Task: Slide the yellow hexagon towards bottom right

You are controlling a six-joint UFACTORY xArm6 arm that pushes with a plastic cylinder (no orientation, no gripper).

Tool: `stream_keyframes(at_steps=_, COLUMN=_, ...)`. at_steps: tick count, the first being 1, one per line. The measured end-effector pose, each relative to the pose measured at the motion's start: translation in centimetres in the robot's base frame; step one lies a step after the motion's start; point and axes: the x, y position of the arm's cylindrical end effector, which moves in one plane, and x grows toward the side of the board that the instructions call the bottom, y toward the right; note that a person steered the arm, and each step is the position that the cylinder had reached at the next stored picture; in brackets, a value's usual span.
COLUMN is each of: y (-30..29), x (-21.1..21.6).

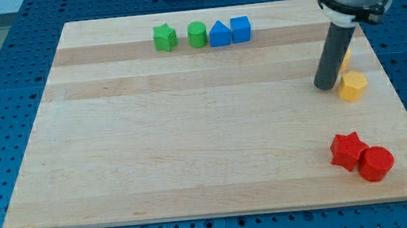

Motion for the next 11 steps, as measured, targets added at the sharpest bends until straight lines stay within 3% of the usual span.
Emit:
stream_keyframes(at_steps=2, y=0.9, x=-1.8)
stream_keyframes(at_steps=4, y=4.7, x=0.1)
stream_keyframes(at_steps=8, y=5.0, x=8.6)
stream_keyframes(at_steps=11, y=5.9, x=11.4)
